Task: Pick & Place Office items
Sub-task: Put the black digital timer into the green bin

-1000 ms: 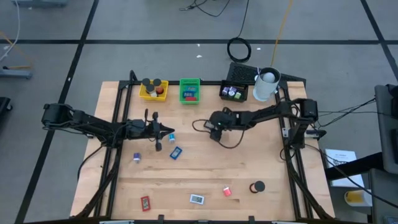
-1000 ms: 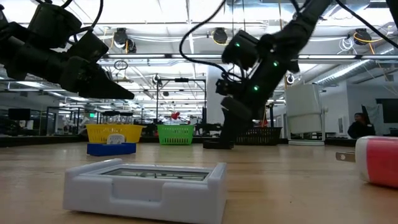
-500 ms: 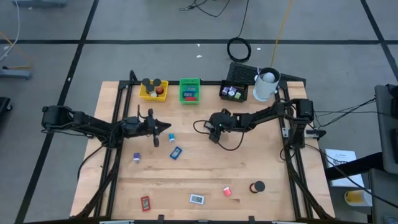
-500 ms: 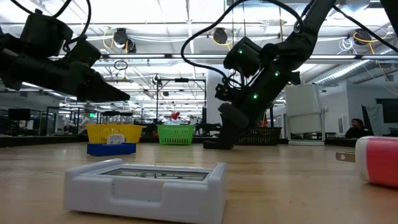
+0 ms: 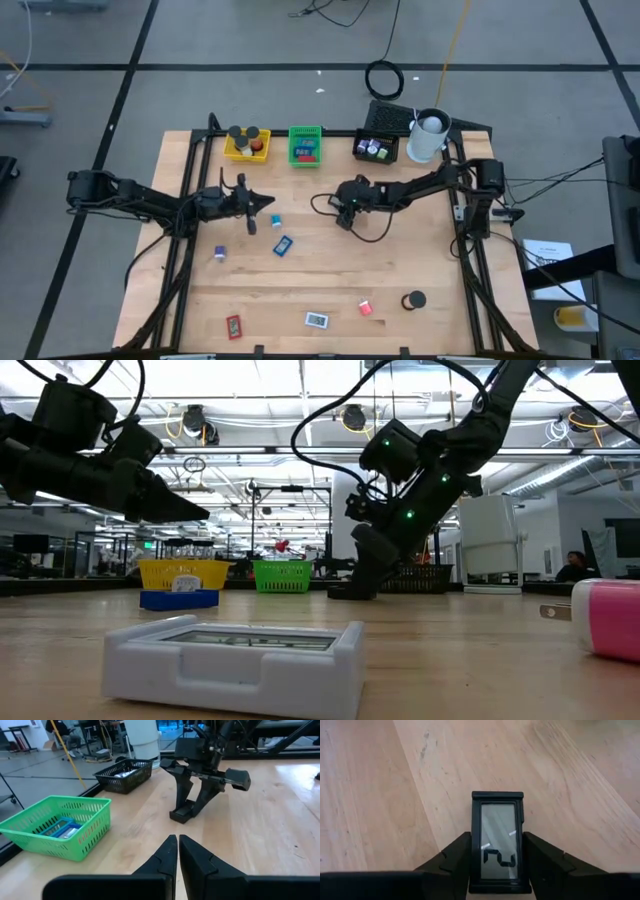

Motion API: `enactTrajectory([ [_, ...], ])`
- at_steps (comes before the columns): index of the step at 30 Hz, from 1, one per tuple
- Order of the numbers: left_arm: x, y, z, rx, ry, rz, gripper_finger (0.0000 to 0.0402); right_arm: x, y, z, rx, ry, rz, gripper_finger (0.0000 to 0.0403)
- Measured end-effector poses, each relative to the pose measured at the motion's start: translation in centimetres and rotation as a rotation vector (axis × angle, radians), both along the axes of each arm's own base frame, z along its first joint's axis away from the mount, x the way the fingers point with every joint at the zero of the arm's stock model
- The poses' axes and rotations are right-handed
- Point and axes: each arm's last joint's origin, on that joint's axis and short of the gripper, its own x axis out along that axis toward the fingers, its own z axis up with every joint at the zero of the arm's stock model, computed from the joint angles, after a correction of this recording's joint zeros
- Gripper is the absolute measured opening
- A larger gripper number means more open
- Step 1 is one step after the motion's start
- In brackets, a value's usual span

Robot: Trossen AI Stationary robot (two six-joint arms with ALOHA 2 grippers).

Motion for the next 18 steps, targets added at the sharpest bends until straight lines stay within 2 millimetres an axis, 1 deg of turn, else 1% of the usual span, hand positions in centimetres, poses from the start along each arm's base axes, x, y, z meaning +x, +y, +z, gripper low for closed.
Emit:
enactTrajectory([
  [3, 0.0, 0.0, 0.0, 0.004, -0.001, 0.002, 0.0026, -0.1, 0.0, 0.7, 0.0, 0.006, 0.001, 0.0156],
  [6, 0.0, 0.2, 0.0, 0.005, 0.003, 0.011, 0.0026, 0.1, 0.0, 2.4, -0.015, -0.013, -0.01, 0.0157],
  [8, -0.1, 0.3, -0.1, 0.003, 0.008, 0.02, 0.0026, 0.5, -0.1, 3.8, -0.036, -0.044, -0.019, 0.0151],
  [10, -0.1, 0.4, -0.1, 0.0, 0.01, 0.023, 0.0026, 0.4, -0.4, 4.9, -0.042, -0.053, -0.021, 0.0147],
  [13, -0.1, 0.4, -0.3, -0.003, 0.036, 0.023, 0.0026, 1.2, -1.0, 6.9, -0.065, -0.117, -0.021, 0.0147],
  [15, -0.1, 0.4, -0.4, -0.003, 0.039, 0.025, 0.0026, 1.5, -1.6, 8.1, -0.082, -0.12, -0.022, 0.0152],
  [18, -0.1, 0.4, -0.4, 0.0, 0.043, 0.024, 0.0026, 2.6, -3.1, 10.4, -0.129, -0.145, -0.019, 0.0151],
])
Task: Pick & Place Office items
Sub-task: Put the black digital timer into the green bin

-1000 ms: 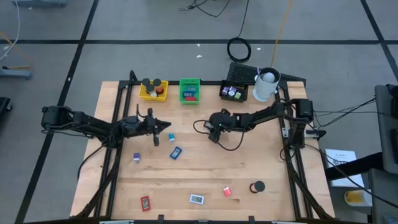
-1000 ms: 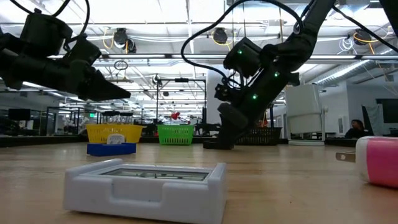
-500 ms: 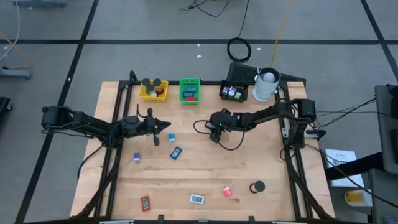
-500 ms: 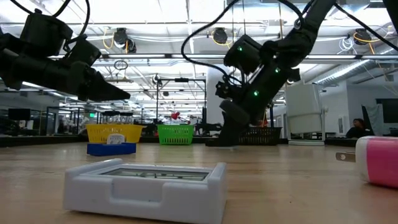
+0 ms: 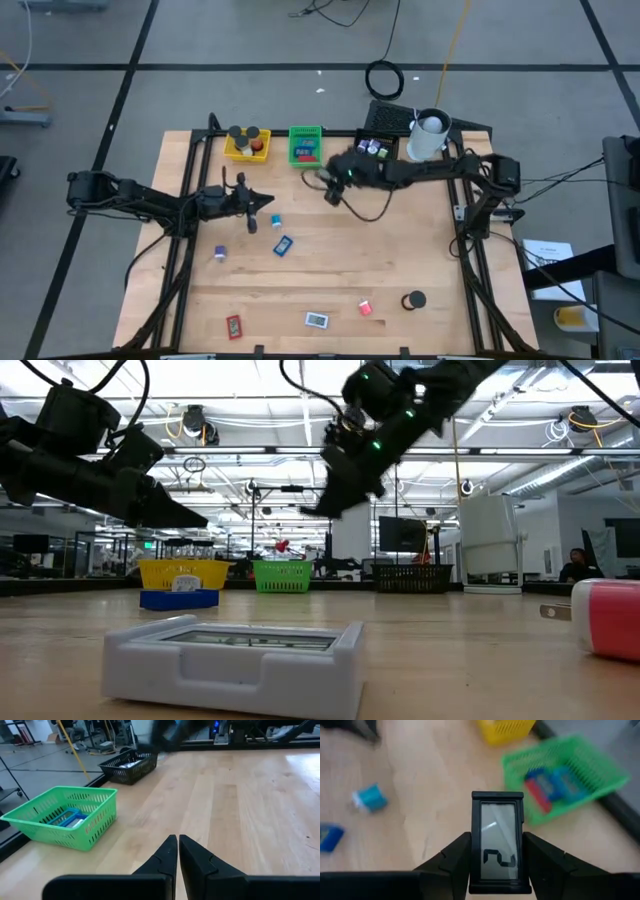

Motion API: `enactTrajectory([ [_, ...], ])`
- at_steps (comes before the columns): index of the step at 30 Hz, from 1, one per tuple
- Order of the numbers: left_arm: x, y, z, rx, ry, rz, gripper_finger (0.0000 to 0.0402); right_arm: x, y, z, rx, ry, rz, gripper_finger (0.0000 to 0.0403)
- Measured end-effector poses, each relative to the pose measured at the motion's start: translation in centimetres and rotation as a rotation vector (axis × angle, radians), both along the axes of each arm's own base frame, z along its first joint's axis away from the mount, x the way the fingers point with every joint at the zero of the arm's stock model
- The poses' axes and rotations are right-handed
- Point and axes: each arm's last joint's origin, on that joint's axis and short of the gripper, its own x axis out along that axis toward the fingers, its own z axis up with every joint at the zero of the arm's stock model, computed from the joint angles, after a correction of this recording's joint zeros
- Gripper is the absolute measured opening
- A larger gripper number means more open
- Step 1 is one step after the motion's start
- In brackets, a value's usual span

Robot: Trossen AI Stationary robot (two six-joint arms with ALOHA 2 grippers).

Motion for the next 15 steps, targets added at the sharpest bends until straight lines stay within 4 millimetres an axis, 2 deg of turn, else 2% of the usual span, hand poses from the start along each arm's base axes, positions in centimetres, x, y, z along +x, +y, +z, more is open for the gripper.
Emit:
enactTrajectory([
  [3, 0.0, 0.0, 0.1, 0.0, -0.014, -0.005, 0.0026, 1.8, -3.1, 2.7, -0.077, -0.048, -0.019, 0.0147],
  [6, 0.1, 0.0, 0.3, -0.002, -0.028, -0.012, 0.0026, 3.4, -6.8, 3.7, -0.08, -0.041, -0.002, 0.0148],
  [11, 0.1, 0.0, 0.2, -0.003, -0.024, -0.015, 0.0026, 5.7, -11.8, 2.4, -0.023, 0.064, 0.039, 0.0154],
  [15, 0.1, 0.0, 0.2, -0.001, -0.025, -0.015, 0.0026, 6.9, -13.8, 0.7, -0.015, 0.15, 0.043, 0.0151],
])
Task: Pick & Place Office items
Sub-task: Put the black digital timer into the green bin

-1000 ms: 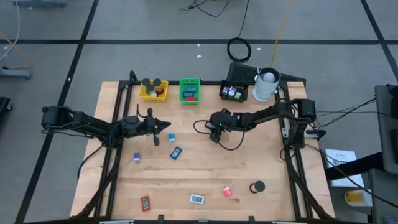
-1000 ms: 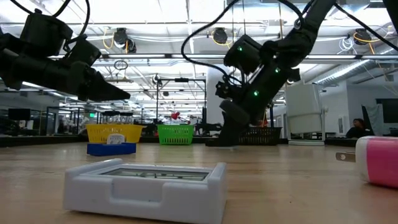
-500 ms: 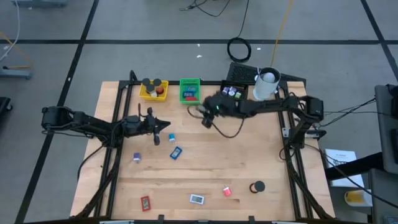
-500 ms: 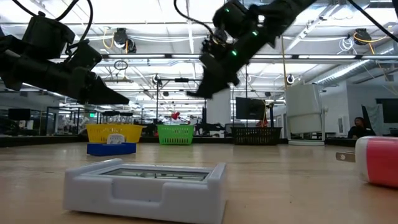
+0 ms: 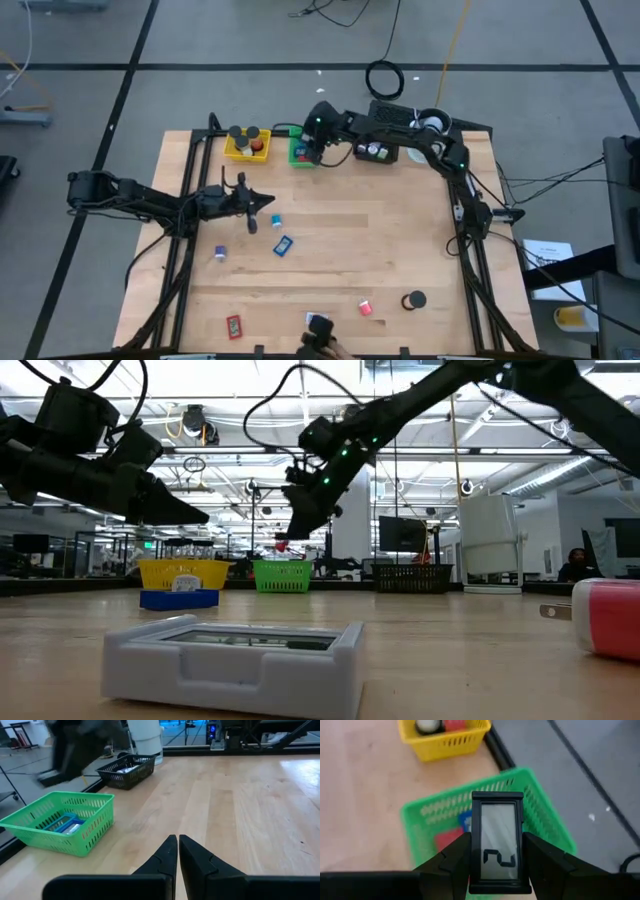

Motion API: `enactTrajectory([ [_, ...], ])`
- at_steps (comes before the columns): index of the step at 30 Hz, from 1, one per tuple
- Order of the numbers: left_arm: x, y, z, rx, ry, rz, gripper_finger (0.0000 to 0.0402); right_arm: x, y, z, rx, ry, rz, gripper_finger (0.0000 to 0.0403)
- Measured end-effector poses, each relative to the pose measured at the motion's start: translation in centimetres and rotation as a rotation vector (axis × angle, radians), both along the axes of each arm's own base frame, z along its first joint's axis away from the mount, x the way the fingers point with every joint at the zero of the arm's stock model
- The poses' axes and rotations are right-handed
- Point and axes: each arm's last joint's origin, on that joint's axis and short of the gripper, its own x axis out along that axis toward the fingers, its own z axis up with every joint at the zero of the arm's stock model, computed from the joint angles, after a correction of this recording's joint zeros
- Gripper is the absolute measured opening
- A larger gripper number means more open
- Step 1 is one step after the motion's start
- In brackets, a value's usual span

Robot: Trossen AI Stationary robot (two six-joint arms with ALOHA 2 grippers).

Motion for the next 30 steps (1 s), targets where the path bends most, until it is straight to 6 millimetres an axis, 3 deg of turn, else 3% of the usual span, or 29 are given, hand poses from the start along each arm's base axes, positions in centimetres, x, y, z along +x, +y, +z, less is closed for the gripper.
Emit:
enactTrajectory([
  [14, 0.0, 0.0, 0.1, 0.0, -0.008, -0.002, 0.0026, 0.9, -3.5, -3.4, 0.04, -0.035, -0.03, 0.0154],
  [30, 0.0, 0.0, 0.1, 0.0, -0.014, -0.003, 0.0026, 0.9, -3.7, -3.7, 0.086, -0.053, -0.086, 0.0174],
])
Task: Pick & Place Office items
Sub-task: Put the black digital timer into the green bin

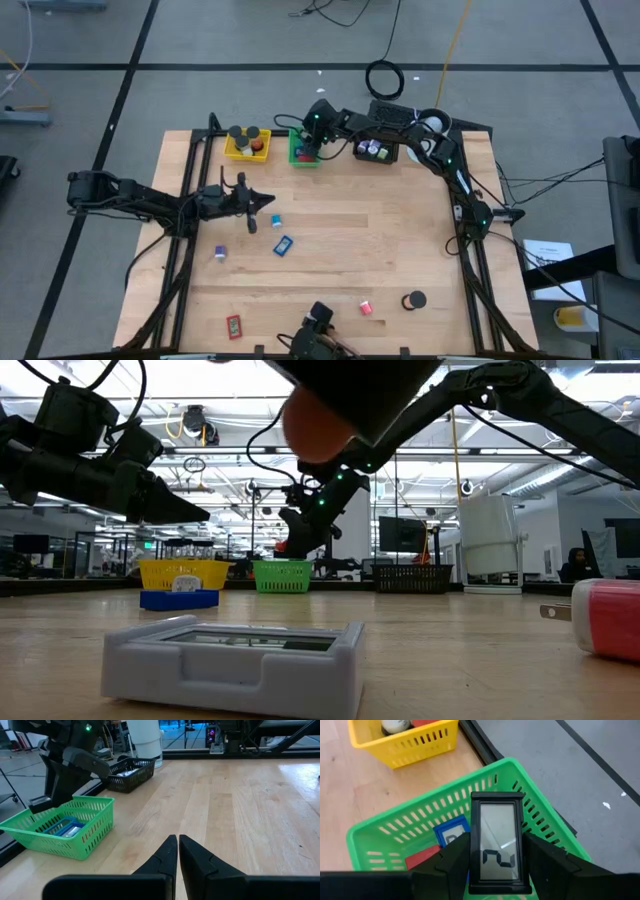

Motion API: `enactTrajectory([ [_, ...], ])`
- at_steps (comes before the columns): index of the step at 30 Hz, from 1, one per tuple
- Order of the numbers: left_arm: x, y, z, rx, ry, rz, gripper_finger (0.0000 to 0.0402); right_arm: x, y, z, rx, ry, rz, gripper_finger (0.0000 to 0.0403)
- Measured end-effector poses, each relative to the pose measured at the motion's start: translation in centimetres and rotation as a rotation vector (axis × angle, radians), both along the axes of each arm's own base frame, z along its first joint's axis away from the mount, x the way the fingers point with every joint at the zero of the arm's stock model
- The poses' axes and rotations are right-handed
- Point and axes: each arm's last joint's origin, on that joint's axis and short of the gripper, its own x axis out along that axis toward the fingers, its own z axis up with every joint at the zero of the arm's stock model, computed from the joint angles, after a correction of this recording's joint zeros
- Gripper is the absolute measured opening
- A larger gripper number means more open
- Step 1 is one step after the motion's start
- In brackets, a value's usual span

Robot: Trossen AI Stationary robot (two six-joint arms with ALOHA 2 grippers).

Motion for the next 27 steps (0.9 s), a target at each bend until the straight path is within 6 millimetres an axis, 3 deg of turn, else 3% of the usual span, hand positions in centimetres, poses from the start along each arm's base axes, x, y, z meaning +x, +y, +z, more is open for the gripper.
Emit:
enactTrajectory([
  [9, 0.0, 0.0, 0.0, -0.001, 0.004, 0.0, 0.0026, 0.2, 0.3, 0.1, 0.01, -0.01, -0.015, 0.0174],
  [16, 0.0, 0.0, -0.2, -0.004, 0.017, 0.0, 0.0026, 0.3, 2.5, 3.7, -0.049, -0.035, -0.017, 0.0138],
  [23, 0.0, 0.0, -0.2, -0.015, 0.022, 0.001, 0.0026, 0.4, 6.8, 6.7, -0.072, -0.023, 0.064, 0.0051],
  [27, -0.1, 0.0, -0.3, -0.044, 0.025, 0.006, 0.0026, -0.2, 10.4, 6.4, -0.108, -0.049, 0.15, 0.0006],
])
